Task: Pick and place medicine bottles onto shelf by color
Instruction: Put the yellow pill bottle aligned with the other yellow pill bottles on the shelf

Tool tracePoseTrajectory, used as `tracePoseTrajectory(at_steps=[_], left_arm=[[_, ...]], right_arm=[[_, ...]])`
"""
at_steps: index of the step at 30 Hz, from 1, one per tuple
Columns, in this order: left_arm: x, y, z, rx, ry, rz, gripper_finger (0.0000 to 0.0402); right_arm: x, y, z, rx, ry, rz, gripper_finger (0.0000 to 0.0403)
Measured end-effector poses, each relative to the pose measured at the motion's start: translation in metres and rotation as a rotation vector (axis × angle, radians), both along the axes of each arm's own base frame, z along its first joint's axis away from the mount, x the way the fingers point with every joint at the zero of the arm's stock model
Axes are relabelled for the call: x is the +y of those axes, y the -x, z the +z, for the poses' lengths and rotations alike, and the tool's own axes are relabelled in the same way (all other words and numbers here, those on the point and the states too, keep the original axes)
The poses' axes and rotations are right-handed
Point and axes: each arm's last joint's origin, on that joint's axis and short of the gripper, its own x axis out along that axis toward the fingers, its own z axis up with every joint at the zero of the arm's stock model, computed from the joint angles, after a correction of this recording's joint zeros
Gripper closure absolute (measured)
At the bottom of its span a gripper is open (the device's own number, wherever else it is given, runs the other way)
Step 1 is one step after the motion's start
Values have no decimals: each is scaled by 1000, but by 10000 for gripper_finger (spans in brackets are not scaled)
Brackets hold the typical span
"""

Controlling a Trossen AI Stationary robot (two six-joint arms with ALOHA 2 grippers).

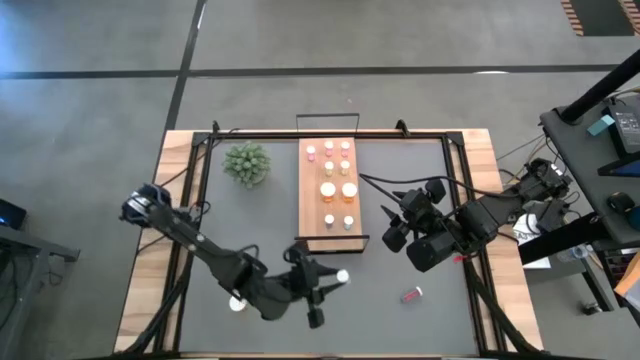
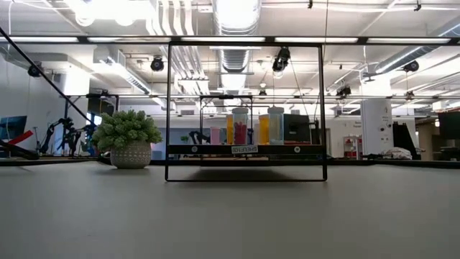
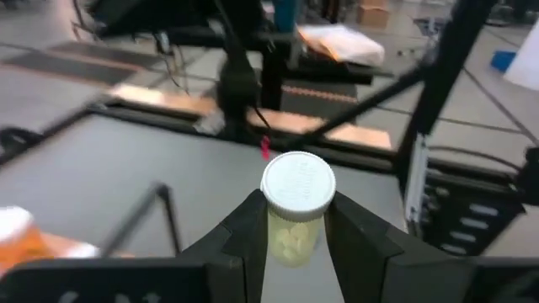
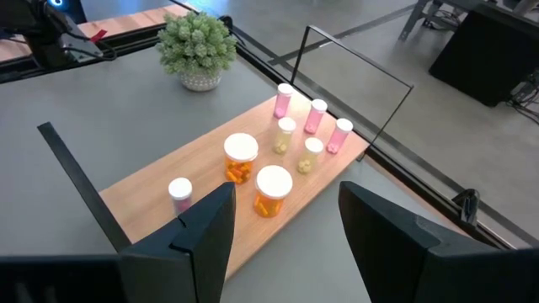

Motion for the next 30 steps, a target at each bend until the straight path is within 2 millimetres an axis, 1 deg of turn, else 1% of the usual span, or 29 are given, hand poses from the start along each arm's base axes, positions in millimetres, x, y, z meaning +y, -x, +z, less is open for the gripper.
tracePoseTrajectory(at_steps=[4,9,14,16,20,22,26,30], left_arm=[[21,8,19,-7,-37,76,311],[52,13,24,67,-106,204,311],[86,17,27,134,-145,282,311],[99,20,20,180,-171,311,311],[128,29,2,221,-147,320,311],[144,38,-8,217,-124,312,311],[176,57,-30,186,-160,308,311],[201,70,-57,166,-175,339,311]], right_arm=[[0,0,0,0,0,0,199],[0,0,0,-1,0,0,199],[0,0,0,-1,0,0,199],[0,0,0,-1,0,0,199],[0,0,0,-1,0,0,199],[0,0,0,0,0,0,199],[0,0,0,0,0,0,199],[0,0,0,-1,0,0,199]])
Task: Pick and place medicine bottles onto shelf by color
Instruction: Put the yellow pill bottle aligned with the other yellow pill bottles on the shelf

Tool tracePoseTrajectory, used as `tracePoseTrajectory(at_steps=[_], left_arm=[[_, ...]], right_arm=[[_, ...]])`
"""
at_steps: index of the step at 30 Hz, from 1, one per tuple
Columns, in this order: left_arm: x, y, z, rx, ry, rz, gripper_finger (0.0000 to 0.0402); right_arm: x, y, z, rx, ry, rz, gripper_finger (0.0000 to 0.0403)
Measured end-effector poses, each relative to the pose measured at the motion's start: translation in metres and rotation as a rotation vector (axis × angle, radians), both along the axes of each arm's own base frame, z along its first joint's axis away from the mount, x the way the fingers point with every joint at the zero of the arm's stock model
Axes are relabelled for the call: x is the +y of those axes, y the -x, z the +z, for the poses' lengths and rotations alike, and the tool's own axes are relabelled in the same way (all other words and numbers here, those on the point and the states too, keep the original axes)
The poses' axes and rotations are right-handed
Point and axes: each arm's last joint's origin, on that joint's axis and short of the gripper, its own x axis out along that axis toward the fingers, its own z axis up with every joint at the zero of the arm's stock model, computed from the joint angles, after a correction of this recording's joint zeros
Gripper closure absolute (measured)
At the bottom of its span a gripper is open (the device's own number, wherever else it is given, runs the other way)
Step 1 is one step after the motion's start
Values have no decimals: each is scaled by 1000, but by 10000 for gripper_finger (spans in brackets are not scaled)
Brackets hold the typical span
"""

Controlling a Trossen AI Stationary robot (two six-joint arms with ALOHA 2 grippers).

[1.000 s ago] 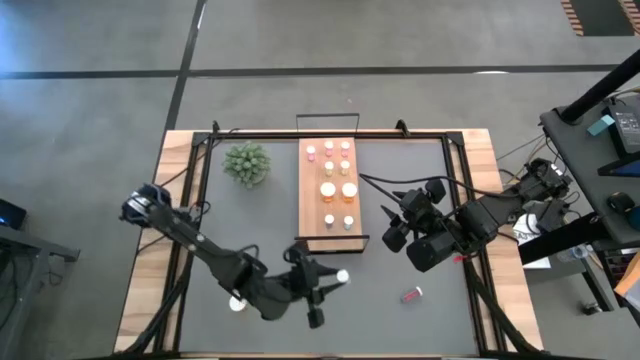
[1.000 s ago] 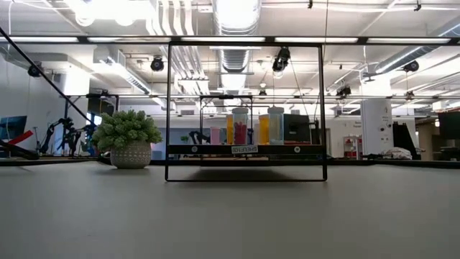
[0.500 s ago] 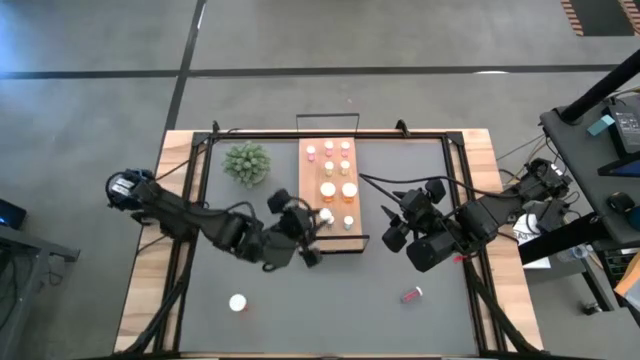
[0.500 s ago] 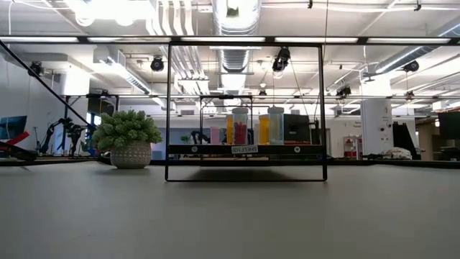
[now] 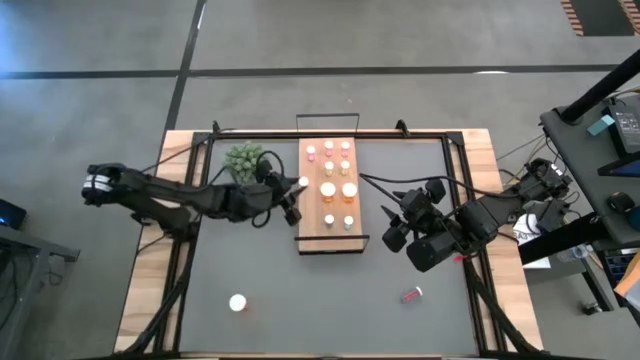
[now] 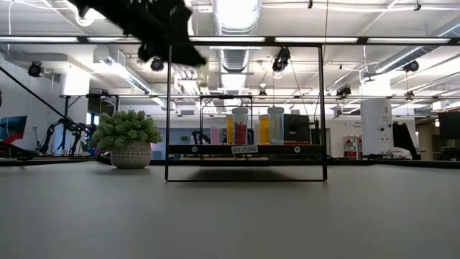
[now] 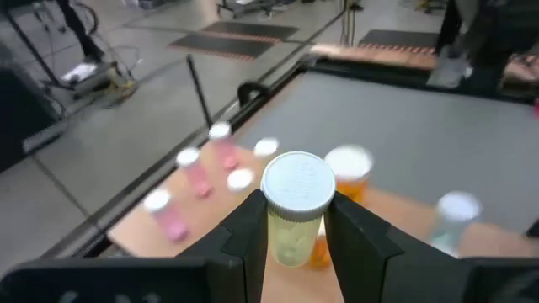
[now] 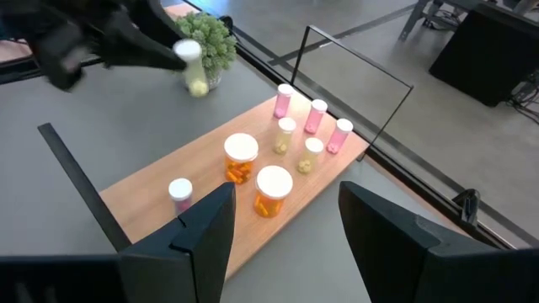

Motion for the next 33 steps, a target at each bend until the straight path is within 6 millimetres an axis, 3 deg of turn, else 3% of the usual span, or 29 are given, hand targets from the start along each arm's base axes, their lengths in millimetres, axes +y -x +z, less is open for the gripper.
tracePoseTrajectory(at_steps=[7,16,22,33], left_arm=[[32,3,-36,38,29,14,311],[69,-18,-70,25,42,7,311],[81,-26,-89,5,42,24,311],[96,-27,-106,32,54,71,311]], right_arm=[[0,0,0,0,-1,0,199],[0,0,0,-3,-2,0,199],[0,-1,0,-8,-5,0,199],[1,-1,1,-18,-11,0,199]])
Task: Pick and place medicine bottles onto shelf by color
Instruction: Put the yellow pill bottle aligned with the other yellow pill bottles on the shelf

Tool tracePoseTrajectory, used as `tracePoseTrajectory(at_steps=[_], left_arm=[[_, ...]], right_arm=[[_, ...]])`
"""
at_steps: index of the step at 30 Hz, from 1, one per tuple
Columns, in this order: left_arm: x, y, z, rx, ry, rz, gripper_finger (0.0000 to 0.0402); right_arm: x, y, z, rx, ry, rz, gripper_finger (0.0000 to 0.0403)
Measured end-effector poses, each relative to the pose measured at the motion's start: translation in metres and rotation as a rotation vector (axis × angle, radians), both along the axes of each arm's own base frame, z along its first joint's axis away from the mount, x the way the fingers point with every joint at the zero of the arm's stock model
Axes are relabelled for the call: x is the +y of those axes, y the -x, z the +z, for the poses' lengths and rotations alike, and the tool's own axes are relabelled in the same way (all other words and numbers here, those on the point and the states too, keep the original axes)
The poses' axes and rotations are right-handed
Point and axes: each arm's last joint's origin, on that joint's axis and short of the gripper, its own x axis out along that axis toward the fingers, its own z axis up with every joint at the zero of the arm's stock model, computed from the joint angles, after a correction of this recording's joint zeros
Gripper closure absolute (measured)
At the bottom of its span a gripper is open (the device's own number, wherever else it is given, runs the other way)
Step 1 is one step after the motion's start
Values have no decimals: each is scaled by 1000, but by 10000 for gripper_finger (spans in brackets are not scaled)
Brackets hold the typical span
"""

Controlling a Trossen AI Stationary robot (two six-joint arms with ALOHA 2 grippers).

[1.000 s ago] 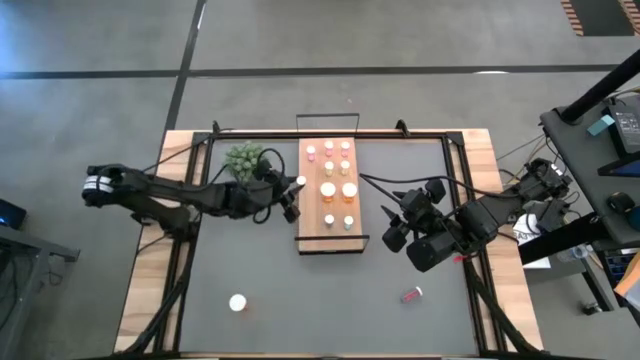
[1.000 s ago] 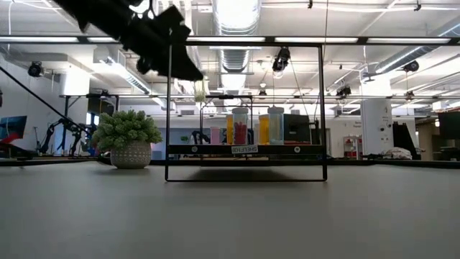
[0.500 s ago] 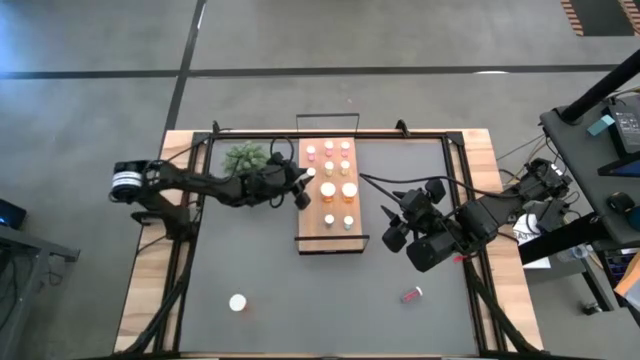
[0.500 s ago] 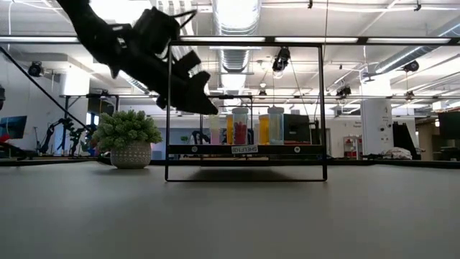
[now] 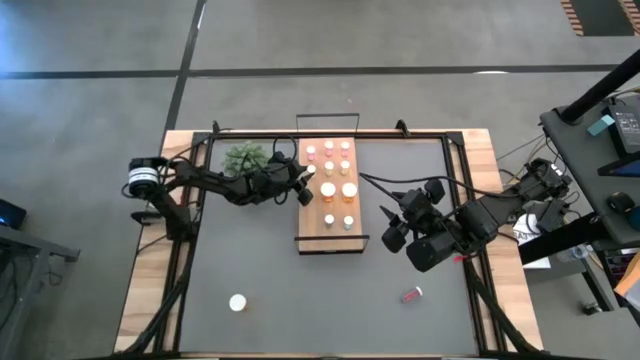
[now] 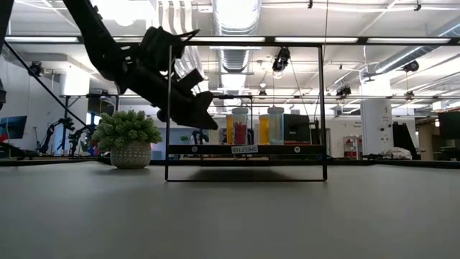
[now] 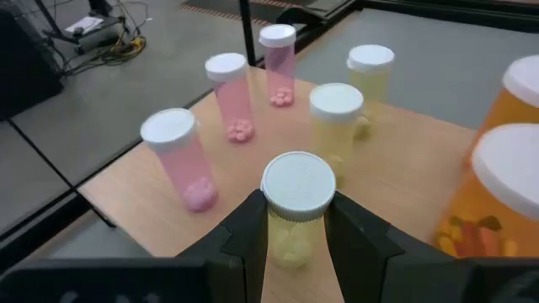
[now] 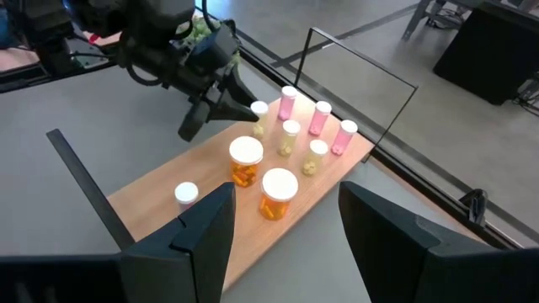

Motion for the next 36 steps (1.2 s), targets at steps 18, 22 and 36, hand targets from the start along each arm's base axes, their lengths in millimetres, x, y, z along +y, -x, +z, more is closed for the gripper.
tracePoseTrajectory(at_steps=[18,22,36], left_arm=[[8,2,0,-15,30,16,311],[8,2,0,-18,32,17,307],[8,2,0,-20,35,15,305]], right_arm=[[0,0,0,0,0,0,199],[0,0,0,-1,0,0,199],[0,0,0,-1,0,0,199]])
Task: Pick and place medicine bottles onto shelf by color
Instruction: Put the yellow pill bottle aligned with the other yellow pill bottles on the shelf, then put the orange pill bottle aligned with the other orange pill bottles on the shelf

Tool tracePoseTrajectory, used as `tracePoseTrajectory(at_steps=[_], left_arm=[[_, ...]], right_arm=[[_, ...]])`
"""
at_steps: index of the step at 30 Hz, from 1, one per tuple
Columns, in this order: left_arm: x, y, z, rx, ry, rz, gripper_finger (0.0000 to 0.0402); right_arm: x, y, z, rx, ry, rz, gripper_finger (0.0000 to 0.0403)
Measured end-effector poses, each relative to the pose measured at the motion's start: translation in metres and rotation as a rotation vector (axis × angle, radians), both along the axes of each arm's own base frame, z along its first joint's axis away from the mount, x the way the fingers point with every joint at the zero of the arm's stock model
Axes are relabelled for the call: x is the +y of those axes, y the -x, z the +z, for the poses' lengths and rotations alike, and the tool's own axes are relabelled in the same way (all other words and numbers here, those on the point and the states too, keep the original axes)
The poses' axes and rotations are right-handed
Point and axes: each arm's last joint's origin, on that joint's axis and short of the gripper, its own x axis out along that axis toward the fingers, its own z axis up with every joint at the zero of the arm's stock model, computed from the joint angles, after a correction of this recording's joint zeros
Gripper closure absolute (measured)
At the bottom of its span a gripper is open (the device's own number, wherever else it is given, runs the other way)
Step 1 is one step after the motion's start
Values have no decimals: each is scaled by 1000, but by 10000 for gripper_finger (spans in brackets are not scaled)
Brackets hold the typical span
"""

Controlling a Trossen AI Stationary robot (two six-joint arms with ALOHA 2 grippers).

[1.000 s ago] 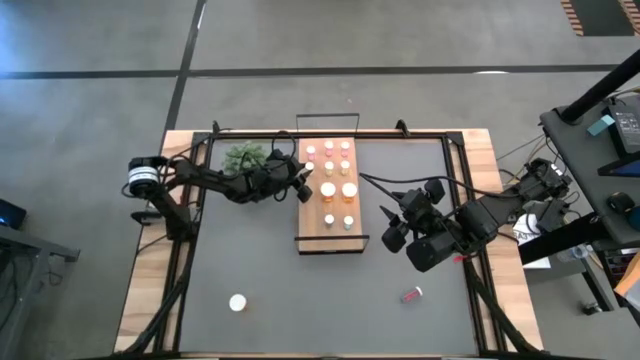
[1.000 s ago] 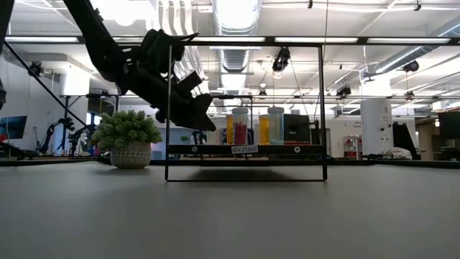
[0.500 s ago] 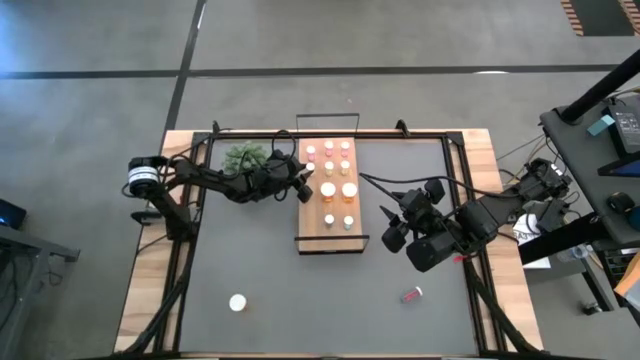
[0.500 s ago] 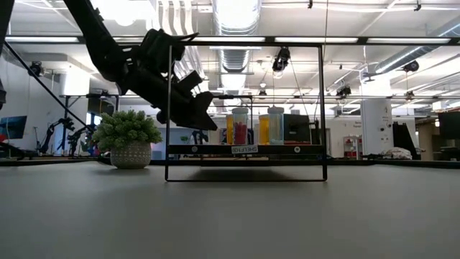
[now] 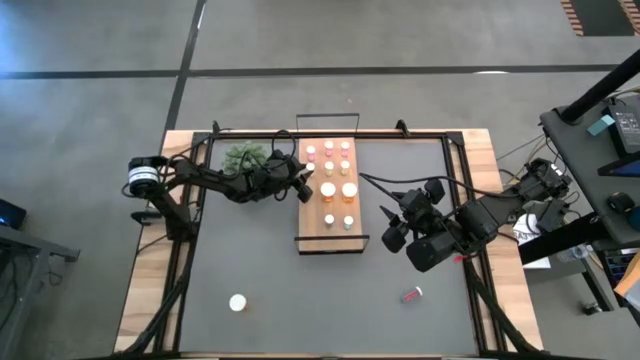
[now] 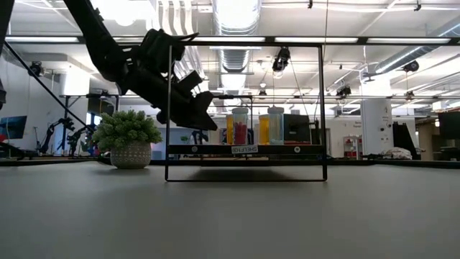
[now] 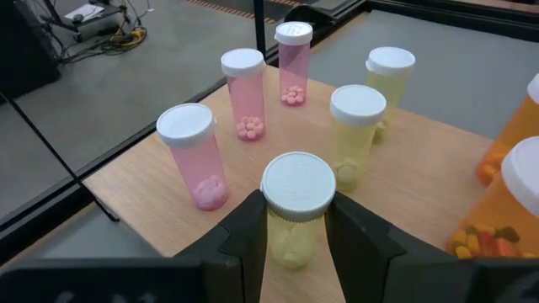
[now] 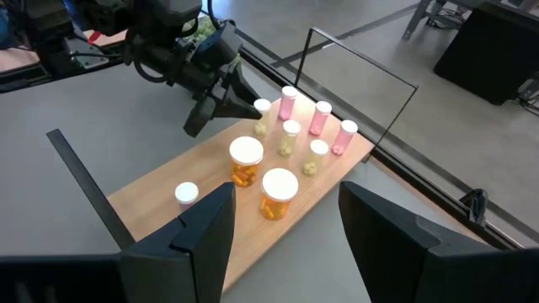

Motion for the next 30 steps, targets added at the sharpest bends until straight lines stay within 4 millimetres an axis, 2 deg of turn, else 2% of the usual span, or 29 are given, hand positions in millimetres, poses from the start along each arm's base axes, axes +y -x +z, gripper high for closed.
tracePoseTrajectory(at_steps=[12,23,30], left_arm=[[-1,0,0,-5,11,-20,304],[0,-3,4,-59,46,-2,247],[-2,-1,12,-101,45,-36,241]], right_arm=[[0,0,0,0,0,0,199],[0,0,0,0,0,0,199],[0,0,0,0,0,0,199]])
